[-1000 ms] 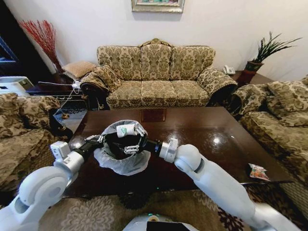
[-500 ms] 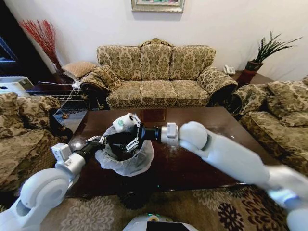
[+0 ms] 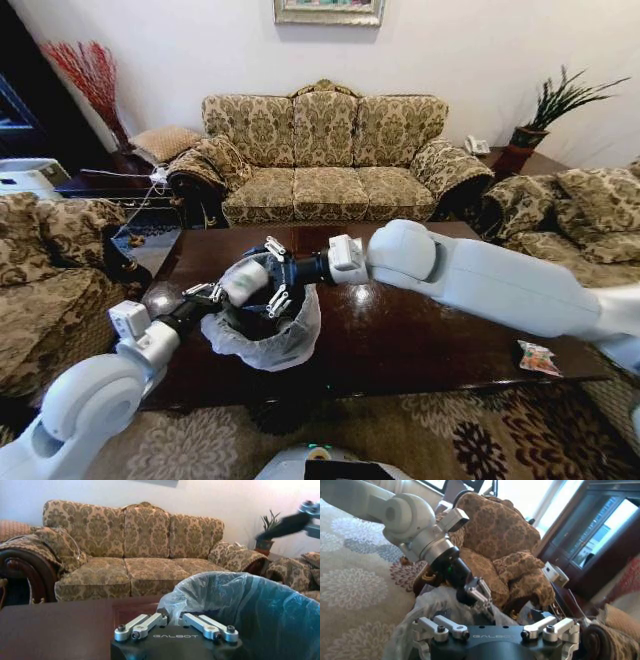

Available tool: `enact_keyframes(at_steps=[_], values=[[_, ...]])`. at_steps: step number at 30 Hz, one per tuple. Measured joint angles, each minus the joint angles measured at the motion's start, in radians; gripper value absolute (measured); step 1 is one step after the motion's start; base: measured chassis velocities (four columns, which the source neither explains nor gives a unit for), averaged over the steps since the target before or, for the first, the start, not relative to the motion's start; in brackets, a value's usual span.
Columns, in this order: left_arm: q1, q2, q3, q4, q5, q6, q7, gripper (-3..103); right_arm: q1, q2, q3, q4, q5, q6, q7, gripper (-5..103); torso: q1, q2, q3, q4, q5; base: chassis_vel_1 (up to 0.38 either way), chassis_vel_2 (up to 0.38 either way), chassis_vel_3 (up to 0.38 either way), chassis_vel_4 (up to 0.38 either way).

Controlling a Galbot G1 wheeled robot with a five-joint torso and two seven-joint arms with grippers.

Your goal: Move to the front of the table and place the trash on the table into the trash bin.

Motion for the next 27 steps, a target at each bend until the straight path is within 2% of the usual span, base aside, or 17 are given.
enact_keyframes(at_steps=[1,3,5,7,9,10,13,14,16,17,18,19,21,22,24,25,27], values=[[0.000,0.007,0.000,0.004,0.000,0.000,0.000,4,-0.050,-0.041,0.035,0.028,-0.005,0.001,0.002,100,0.000,0.000,0.000,-0.0001,0.0001,0.000,0.000,0.000,0.000],[-0.001,0.009,-0.001,0.007,0.001,0.000,0.000,4,-0.076,-0.057,0.057,0.039,-0.007,0.001,0.003,100,0.000,0.000,0.000,0.0000,0.0002,0.000,0.000,0.000,0.000],[-0.001,0.016,-0.011,0.019,0.000,0.000,-0.001,4,-0.269,-0.152,0.214,0.121,-0.013,0.038,0.075,100,0.000,0.000,0.000,-0.0002,0.0004,0.000,0.000,0.000,0.000],[0.004,0.014,-0.019,0.021,0.001,-0.001,-0.002,4,-0.328,-0.178,0.257,0.145,-0.015,0.052,0.111,100,0.000,0.000,0.000,-0.0005,0.0004,0.000,0.000,0.000,0.000],[0.018,0.009,-0.037,0.031,0.004,-0.006,-0.004,4,-0.559,-0.228,0.490,0.203,-0.035,0.083,0.251,100,0.000,0.000,0.000,-0.0001,0.0003,0.000,0.000,0.000,0.000],[0.018,0.009,-0.037,0.031,0.004,-0.006,-0.004,4,-0.559,-0.228,0.490,0.203,-0.035,0.083,0.251,100,0.000,0.000,0.000,-0.0001,0.0003,0.000,0.000,0.000,0.000],[0.013,0.016,-0.039,0.060,0.005,-0.009,-0.011,4,-0.905,-0.231,0.793,0.219,-0.015,0.121,0.490,100,0.000,0.000,0.000,-0.0003,-0.0001,0.000,0.000,0.000,0.000],[0.008,0.017,-0.037,0.074,0.005,-0.009,-0.016,4,-1.050,-0.204,0.906,0.221,0.021,0.121,0.606,100,0.000,0.000,0.000,-0.0005,0.0002,0.000,0.000,0.000,0.000],[0.007,0.016,-0.036,0.077,0.005,-0.009,-0.018,4,-1.095,-0.191,0.943,0.222,0.034,0.118,0.645,100,0.000,0.000,0.000,-0.0004,0.0003,0.000,0.000,0.000,0.000],[0.001,0.010,-0.031,0.091,0.005,-0.009,-0.024,4,-1.253,-0.130,1.082,0.213,0.063,0.112,0.769,100,0.000,0.000,0.000,-0.0002,-0.0002,0.000,0.000,0.000,0.000],[0.001,0.006,-0.030,0.094,0.005,-0.009,-0.026,4,-1.325,-0.099,1.138,0.205,0.069,0.112,0.800,100,0.000,0.000,0.000,0.0000,-0.0002,0.000,0.000,0.000,0.000],[0.001,0.006,-0.030,0.094,0.005,-0.009,-0.026,4,-1.325,-0.099,1.138,0.205,0.069,0.112,0.800,100,0.000,0.000,0.000,0.0000,-0.0002,0.000,0.000,0.000,0.000],[0.003,-0.004,-0.029,0.097,0.005,-0.009,-0.028,4,-1.512,-0.005,1.237,0.180,0.072,0.112,0.823,100,0.000,0.000,0.000,-0.0001,-0.0001,0.000,0.000,0.000,0.000],[0.003,-0.004,-0.029,0.097,0.005,-0.009,-0.028,4,-1.512,-0.005,1.237,0.180,0.072,0.112,0.823,100,0.000,0.000,0.000,-0.0001,-0.0001,0.000,0.000,0.000,0.000],[0.005,-0.009,-0.030,0.096,0.004,-0.009,-0.028,4,-1.614,0.069,1.273,0.165,0.051,0.118,0.824,100,0.000,0.000,0.000,-0.0003,0.0004,0.000,0.000,0.000,0.000],[0.006,-0.012,-0.031,0.097,0.003,-0.009,-0.028,4,-1.713,0.167,1.306,0.149,0.006,0.140,0.817,100,0.000,0.000,0.000,-0.0004,0.0003,0.000,0.000,0.000,0.000],[0.006,-0.013,-0.032,0.097,0.003,-0.009,-0.028,4,-1.742,0.198,1.316,0.143,-0.012,0.149,0.815,100,0.000,0.000,0.000,-0.0004,0.0002,0.000,0.000,0.000,0.000]])
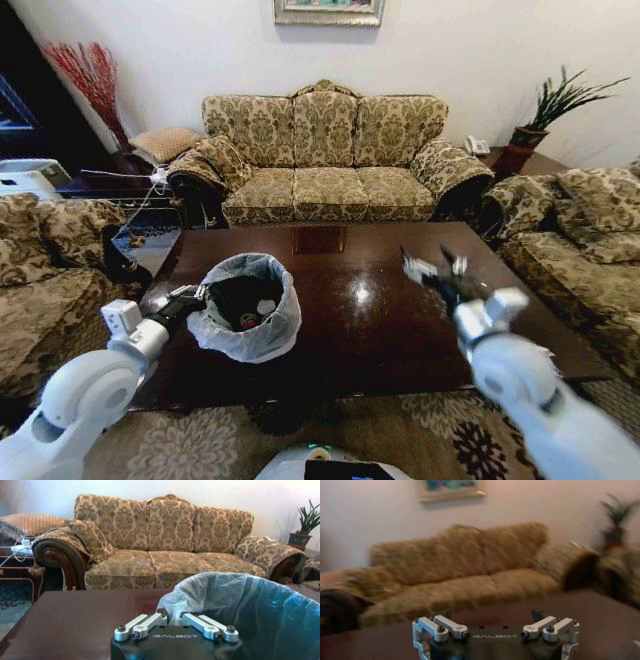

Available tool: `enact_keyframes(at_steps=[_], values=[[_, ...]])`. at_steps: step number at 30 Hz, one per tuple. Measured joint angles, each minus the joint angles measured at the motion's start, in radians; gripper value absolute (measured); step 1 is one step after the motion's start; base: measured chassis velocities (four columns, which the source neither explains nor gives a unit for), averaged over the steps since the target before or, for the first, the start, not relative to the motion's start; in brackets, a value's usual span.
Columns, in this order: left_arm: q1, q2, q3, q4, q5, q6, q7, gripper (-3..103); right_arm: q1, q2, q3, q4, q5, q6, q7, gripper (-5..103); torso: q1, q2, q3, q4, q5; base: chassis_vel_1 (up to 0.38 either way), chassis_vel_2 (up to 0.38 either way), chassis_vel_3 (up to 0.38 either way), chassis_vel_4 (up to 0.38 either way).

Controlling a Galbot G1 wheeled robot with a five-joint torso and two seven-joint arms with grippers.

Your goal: Move to the front of the table and place the trash on the table into the trash bin.

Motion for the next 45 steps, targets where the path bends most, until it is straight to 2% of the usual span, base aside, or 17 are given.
enact_keyframes(at_steps=[2,3,6,9,14,17,22,25,29,31,33,36,38,42,44,45], values=[[-0.005,-0.002,0.003,0.007,-0.001,0.000,0.000,4,-0.079,0.105,0.044,-0.040,-0.072,0.037,-0.019,100,0.000,0.000,0.000,0.0000,-0.0006,0.000,0.000,0.000,0.000],[-0.005,-0.002,0.003,0.007,-0.001,0.000,0.000,4,-0.079,0.105,0.044,-0.040,-0.072,0.037,-0.019,100,0.000,0.000,0.000,0.0000,-0.0006,0.000,0.000,0.000,0.000],[-0.015,-0.011,0.018,0.011,-0.001,0.000,0.000,4,-0.119,0.194,0.102,-0.108,-0.125,0.078,-0.058,100,0.000,0.000,0.000,0.0002,-0.0003,-0.029,-0.036,0.057,0.048],[-0.020,-0.013,0.028,0.016,-0.001,0.000,0.002,4,-0.136,0.212,0.122,-0.133,-0.126,0.092,-0.066,100,0.000,0.000,0.000,0.0001,-0.0007,-0.072,-0.100,0.116,0.113],[-0.027,-0.020,0.034,0.019,-0.001,0.000,0.003,4,-0.127,0.210,0.138,-0.185,-0.125,0.122,-0.064,100,0.000,0.000,0.000,0.0004,-0.0006,-0.177,-0.197,0.199,0.189],[-0.025,-0.027,0.033,0.019,-0.001,-0.001,0.008,4,-0.093,0.226,0.137,-0.250,-0.164,0.190,0.013,100,0.000,0.000,0.000,0.0002,0.0003,-0.255,-0.258,0.246,0.241],[-0.017,-0.040,0.023,0.004,-0.006,-0.001,0.009,4,-0.085,0.245,0.186,-0.301,-0.181,0.169,0.046,100,0.000,0.000,0.000,0.0001,0.0003,-0.190,-0.212,0.178,0.183],[-0.014,-0.056,0.021,-0.005,-0.007,-0.001,0.010,4,-0.100,0.245,0.243,-0.335,-0.094,0.120,0.097,100,0.000,0.000,0.000,-0.0001,0.0003,-0.037,-0.071,0.059,0.042],[-0.015,-0.059,0.023,-0.004,-0.003,-0.001,0.008,4,-0.114,0.246,0.258,-0.387,-0.069,0.124,0.100,100,0.000,0.000,0.000,-0.0001,-0.0018,0.010,-0.003,-0.021,0.001],[-0.015,-0.058,0.024,-0.004,-0.002,-0.001,0.008,4,-0.111,0.245,0.259,-0.399,-0.061,0.125,0.100,100,0.000,0.000,0.000,0.0002,-0.0014,0.052,0.080,-0.065,-0.009],[-0.019,-0.054,0.026,-0.004,-0.002,-0.001,0.007,4,-0.084,0.234,0.259,-0.444,-0.012,0.117,0.094,100,0.000,0.000,0.000,0.0008,-0.0005,0.058,0.058,-0.020,-0.021],[-0.021,-0.052,0.028,-0.004,-0.002,-0.001,0.007,4,-0.049,0.225,0.268,-0.494,0.016,0.105,0.062,100,0.000,0.000,0.000,0.0005,-0.0006,0.000,0.000,0.000,0.000],[-0.018,-0.052,0.029,-0.007,-0.002,-0.001,0.008,4,-0.014,0.215,0.274,-0.548,0.027,0.098,0.045,100,0.000,0.000,0.000,0.0002,0.0006,0.000,0.000,0.000,0.000],[-0.013,-0.051,0.028,-0.007,-0.002,-0.001,0.009,4,0.007,0.197,0.261,-0.597,0.043,0.093,0.026,103,0.000,0.000,0.000,0.0001,-0.0003,0.000,0.000,0.000,0.000],[-0.013,-0.048,0.025,-0.008,-0.003,-0.001,0.009,4,0.024,0.193,0.245,-0.618,0.047,0.092,0.018,96,0.000,0.000,0.000,0.0001,-0.0001,0.000,0.000,0.000,0.000],[-0.013,-0.048,0.025,-0.008,-0.003,-0.001,0.009,4,0.024,0.193,0.245,-0.618,0.047,0.092,0.018,96,0.000,0.000,0.000,0.0001,-0.0001,0.000,0.000,0.000,0.000]])
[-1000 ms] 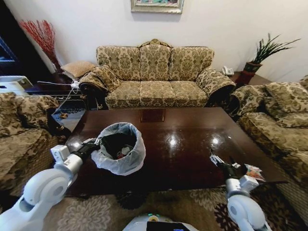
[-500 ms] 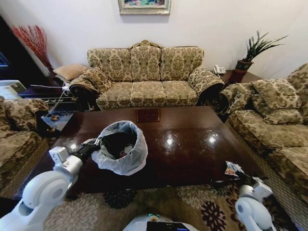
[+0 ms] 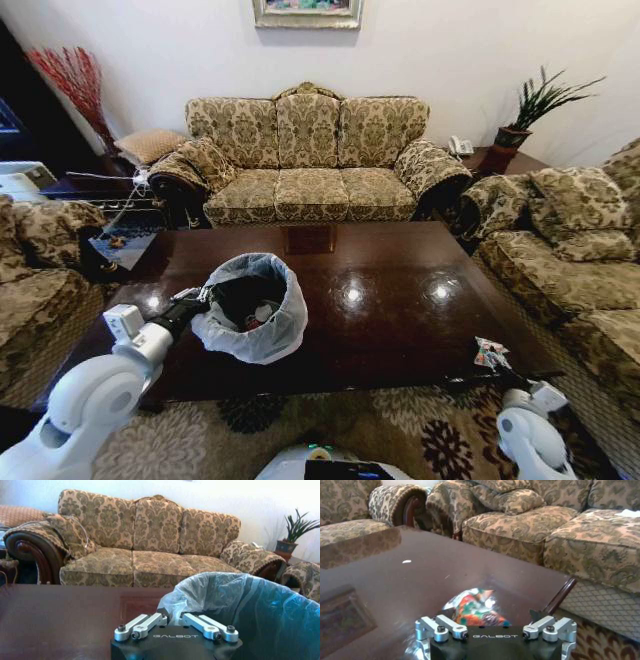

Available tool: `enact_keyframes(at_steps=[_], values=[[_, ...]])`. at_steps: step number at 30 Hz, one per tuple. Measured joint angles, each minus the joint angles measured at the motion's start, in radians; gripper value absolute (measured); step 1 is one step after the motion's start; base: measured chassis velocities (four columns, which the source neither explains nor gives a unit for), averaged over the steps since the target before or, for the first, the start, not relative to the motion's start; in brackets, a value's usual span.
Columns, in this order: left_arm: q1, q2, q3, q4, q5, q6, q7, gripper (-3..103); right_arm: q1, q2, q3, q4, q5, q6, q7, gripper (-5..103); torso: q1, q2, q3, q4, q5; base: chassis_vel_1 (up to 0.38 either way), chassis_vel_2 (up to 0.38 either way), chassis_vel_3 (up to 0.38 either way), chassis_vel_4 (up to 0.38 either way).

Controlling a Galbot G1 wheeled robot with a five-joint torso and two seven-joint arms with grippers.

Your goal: Move to the front of the table and place the trash on the table into the trash bin.

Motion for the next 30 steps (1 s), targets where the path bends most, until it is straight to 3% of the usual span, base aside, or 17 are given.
enact_keyframes(at_steps=[4,6,7,9,11,13,16,17,19,20,21,22,30], values=[[0.000,-0.005,0.000,-0.006,-0.001,0.000,-0.002,4,0.015,0.008,-0.019,-0.001,-0.018,-0.010,-0.009,84,0.000,0.000,0.000,0.0001,-0.0003,0.000,0.000,0.000,0.000],[0.001,-0.005,0.000,-0.008,-0.001,0.000,-0.002,4,0.017,0.009,-0.023,-0.003,-0.020,-0.011,-0.010,84,0.000,0.000,0.000,0.0001,-0.0002,0.000,0.000,0.000,0.000],[0.003,-0.003,-0.001,-0.009,-0.003,0.000,-0.001,4,0.027,0.015,-0.033,-0.012,-0.032,-0.011,-0.013,73,0.000,0.000,0.000,0.0001,-0.0002,0.000,0.000,0.000,0.000],[0.003,0.000,-0.003,-0.009,-0.004,0.000,-0.001,4,0.031,0.018,-0.034,-0.015,-0.040,-0.011,-0.015,73,0.000,0.000,0.000,0.0001,-0.0002,0.000,0.000,0.000,0.000],[0.002,0.011,-0.008,-0.009,-0.010,0.000,-0.002,4,0.037,0.027,-0.045,-0.019,-0.053,-0.013,-0.023,57,0.000,0.000,0.000,0.0000,-0.0003,0.000,0.000,0.000,0.000],[0.000,0.013,-0.009,-0.009,-0.013,0.000,-0.002,4,0.038,0.029,-0.048,-0.020,-0.056,-0.013,-0.025,57,0.000,0.000,0.000,0.0000,-0.0003,0.000,0.000,0.000,0.000],[-0.001,0.018,-0.014,-0.009,-0.021,0.000,-0.004,4,0.049,0.031,-0.057,-0.020,-0.058,-0.016,-0.025,40,0.000,0.000,0.000,0.0000,-0.0003,0.000,0.000,0.000,0.000],[-0.001,0.018,-0.014,-0.009,-0.021,0.000,-0.004,4,0.049,0.031,-0.057,-0.020,-0.058,-0.016,-0.025,40,0.000,0.000,0.000,0.0000,-0.0003,0.000,0.000,0.000,0.000],[0.001,0.017,-0.015,-0.008,-0.022,0.000,-0.004,4,0.055,0.031,-0.060,-0.017,-0.051,-0.022,-0.024,30,0.000,0.000,0.000,0.0000,-0.0003,0.000,0.000,0.000,0.000],[0.002,0.016,-0.015,-0.008,-0.022,0.000,-0.004,4,0.056,0.031,-0.061,-0.013,-0.047,-0.023,-0.024,30,0.000,0.000,0.000,0.0001,-0.0003,0.000,0.000,0.000,0.000],[0.003,0.015,-0.016,-0.008,-0.022,0.000,-0.005,4,0.057,0.031,-0.062,-0.002,-0.043,-0.024,-0.024,20,0.000,0.000,0.000,0.0001,-0.0003,0.000,0.000,0.000,0.000],[0.003,0.015,-0.016,-0.008,-0.022,0.000,-0.005,4,0.057,0.031,-0.062,-0.002,-0.043,-0.024,-0.024,20,0.000,0.000,0.000,0.0001,-0.0003,0.000,0.000,0.000,0.000],[0.014,0.034,-0.034,-0.014,-0.033,0.003,-0.021,4,0.076,0.028,-0.122,0.316,0.005,-0.001,-0.059,3,0.000,0.000,0.000,-0.0001,-0.0003,0.000,0.000,0.000,0.000]])
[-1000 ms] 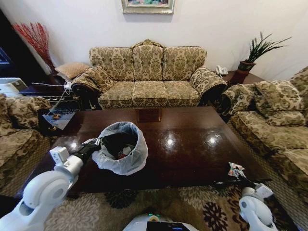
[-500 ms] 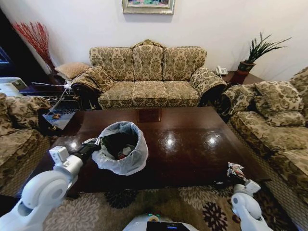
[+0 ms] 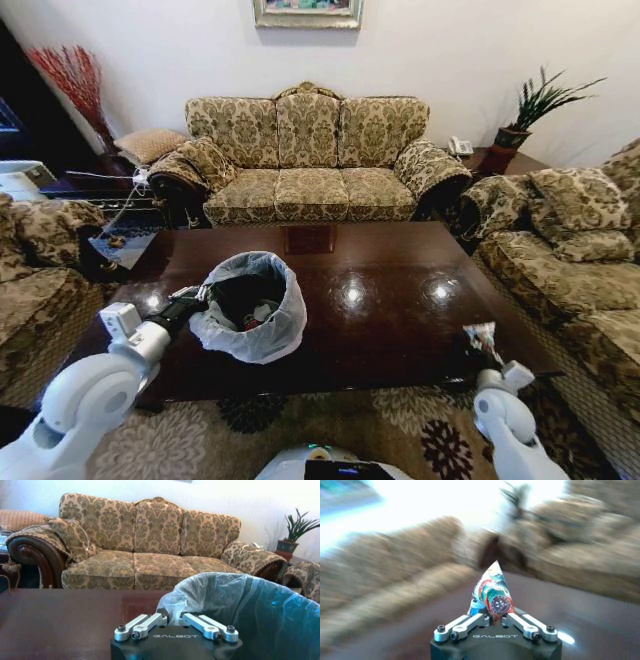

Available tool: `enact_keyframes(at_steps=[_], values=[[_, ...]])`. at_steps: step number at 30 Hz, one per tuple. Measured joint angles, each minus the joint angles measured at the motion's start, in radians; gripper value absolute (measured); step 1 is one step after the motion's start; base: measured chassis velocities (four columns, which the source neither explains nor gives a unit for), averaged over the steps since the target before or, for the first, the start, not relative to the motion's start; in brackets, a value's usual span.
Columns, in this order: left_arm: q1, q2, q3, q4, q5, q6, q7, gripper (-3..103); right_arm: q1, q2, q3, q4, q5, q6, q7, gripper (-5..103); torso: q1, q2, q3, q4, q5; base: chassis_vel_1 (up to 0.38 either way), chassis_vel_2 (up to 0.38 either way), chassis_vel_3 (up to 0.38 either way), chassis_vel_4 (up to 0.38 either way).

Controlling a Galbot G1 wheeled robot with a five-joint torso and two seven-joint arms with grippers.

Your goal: Move to the front of the table and place the trash on the table into the trash bin.

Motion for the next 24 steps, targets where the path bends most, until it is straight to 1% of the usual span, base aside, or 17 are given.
enact_keyframes(at_steps=[1,4,5,7,8,9,10,11,13,14,16,17,19,20,21,22,24], values=[[0.000,0.000,0.000,0.000,0.000,0.000,0.000,4,0.000,0.000,0.000,0.000,0.000,0.000,0.000,3,0.000,0.000,0.000,0.0000,0.0000,0.000,0.000,0.000,0.000],[0.002,0.013,-0.006,-0.004,-0.017,0.008,-0.019,4,0.080,-0.057,-0.156,0.177,-0.048,0.084,0.020,3,0.000,0.000,0.000,0.0004,0.0001,0.000,0.000,0.000,0.000],[0.002,0.013,-0.006,-0.004,-0.017,0.008,-0.019,4,0.080,-0.057,-0.156,0.177,-0.048,0.084,0.020,3,0.000,0.000,0.000,0.0004,0.0001,0.000,0.000,0.000,0.000],[0.003,0.014,-0.006,-0.007,-0.030,0.017,-0.034,4,0.135,-0.100,-0.257,0.281,-0.040,0.091,0.008,3,0.000,0.000,0.000,0.0000,-0.0002,0.000,0.000,0.000,0.000],[0.004,0.014,-0.005,-0.010,-0.037,0.023,-0.041,4,0.172,-0.121,-0.308,0.320,-0.022,0.091,-0.008,3,0.000,0.000,0.000,0.0001,-0.0003,0.000,0.000,0.000,0.000],[0.006,0.014,-0.001,-0.013,-0.044,0.030,-0.049,4,0.228,-0.146,-0.372,0.358,0.011,0.089,-0.050,3,0.000,0.000,0.000,0.0002,-0.0002,0.000,0.000,0.000,0.000],[0.006,0.014,-0.001,-0.013,-0.044,0.030,-0.049,4,0.228,-0.146,-0.372,0.358,0.011,0.089,-0.050,3,0.000,0.000,0.000,0.0002,-0.0002,0.000,0.000,0.000,0.000],[0.009,0.014,0.003,-0.016,-0.047,0.035,-0.055,4,0.289,-0.174,-0.444,0.380,0.038,0.089,-0.098,3,0.000,0.000,0.000,0.0002,-0.0004,0.000,0.000,0.000,0.000],[0.014,0.015,0.006,-0.025,-0.049,0.043,-0.061,4,0.411,-0.233,-0.599,0.378,0.070,0.091,-0.170,3,0.000,0.000,0.000,0.0004,0.0000,0.000,0.000,0.000,0.000],[0.014,0.015,0.006,-0.025,-0.049,0.043,-0.061,4,0.411,-0.233,-0.599,0.378,0.070,0.091,-0.170,3,0.000,0.000,0.000,0.0004,0.0000,0.000,0.000,0.000,0.000],[0.013,0.025,0.009,-0.034,-0.051,0.047,-0.065,4,0.519,-0.272,-0.719,0.338,0.080,0.079,-0.224,3,0.000,0.000,0.000,0.0004,0.0000,0.000,0.000,0.000,0.000],[0.006,0.031,0.010,-0.038,-0.049,0.053,-0.062,4,0.576,-0.277,-0.789,0.304,0.062,0.074,-0.237,3,0.000,0.000,0.000,0.0003,0.0000,0.000,0.000,0.000,0.000],[0.005,0.033,0.010,-0.041,-0.048,0.055,-0.060,4,0.592,-0.276,-0.812,0.294,0.054,0.073,-0.237,3,0.000,0.000,0.000,0.0001,0.0001,0.000,0.000,0.000,0.000],[0.009,0.033,0.005,-0.052,-0.044,0.059,-0.055,4,0.638,-0.261,-0.893,0.269,0.038,0.068,-0.236,3,0.000,0.000,0.000,0.0000,0.0001,0.000,0.000,0.000,0.000],[0.014,0.032,0.001,-0.059,-0.040,0.061,-0.052,4,0.661,-0.251,-0.937,0.260,0.030,0.063,-0.234,3,0.000,0.000,0.000,0.0000,0.0004,0.000,0.000,0.000,0.000],[0.014,0.032,0.001,-0.059,-0.040,0.061,-0.052,4,0.661,-0.251,-0.937,0.260,0.030,0.063,-0.234,3,0.000,0.000,0.000,0.0000,0.0004,0.000,0.000,0.000,0.000],[0.022,0.025,-0.005,-0.078,-0.024,0.062,-0.045,4,0.733,-0.220,-1.048,0.215,-0.004,0.062,-0.233,3,0.000,0.000,0.000,0.0002,0.0001,0.000,0.000,0.000,0.000]])
